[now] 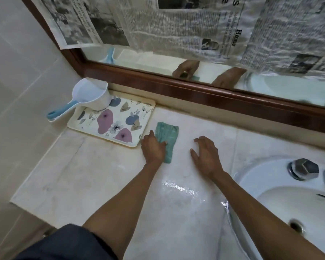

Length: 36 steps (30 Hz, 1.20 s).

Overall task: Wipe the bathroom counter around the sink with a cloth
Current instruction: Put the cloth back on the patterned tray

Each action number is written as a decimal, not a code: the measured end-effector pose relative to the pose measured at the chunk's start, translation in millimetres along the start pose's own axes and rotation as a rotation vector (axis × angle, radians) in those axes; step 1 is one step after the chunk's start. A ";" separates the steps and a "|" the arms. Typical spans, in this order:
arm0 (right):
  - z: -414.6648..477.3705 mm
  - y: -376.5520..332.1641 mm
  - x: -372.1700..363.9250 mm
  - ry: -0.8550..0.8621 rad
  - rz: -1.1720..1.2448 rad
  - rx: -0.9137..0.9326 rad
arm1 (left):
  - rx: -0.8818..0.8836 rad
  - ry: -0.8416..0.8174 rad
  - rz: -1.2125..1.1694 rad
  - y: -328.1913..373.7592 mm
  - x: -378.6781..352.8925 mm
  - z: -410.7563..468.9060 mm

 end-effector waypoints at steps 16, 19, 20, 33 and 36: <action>61.2 -74.2 -23.6 0.096 0.003 -0.120 | -0.227 -0.155 -0.584 -5.1 101.9 56.0; 72.2 -94.9 -40.9 0.102 -0.012 -0.156 | -0.260 -0.175 -0.604 -14.9 129.6 78.5; 74.2 -100.0 -47.7 0.103 -0.020 -0.175 | -0.279 -0.185 -0.605 -18.4 136.7 84.2; 67.5 -108.4 -84.5 0.189 -0.154 -0.249 | -0.207 -0.219 -0.339 -87.5 124.8 130.5; 68.1 -107.8 -83.5 0.187 -0.164 -0.255 | -0.254 -0.208 -0.221 -84.5 122.4 130.5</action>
Point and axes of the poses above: each hand's wrist, its own z-axis towards the middle knuckle, its own x-axis out of the back of the hand, y = z × x, the point moved 1 cm from there along z, towards the middle knuckle, and after that the axes turned 10 degrees about -y, right-handed, at the moved point
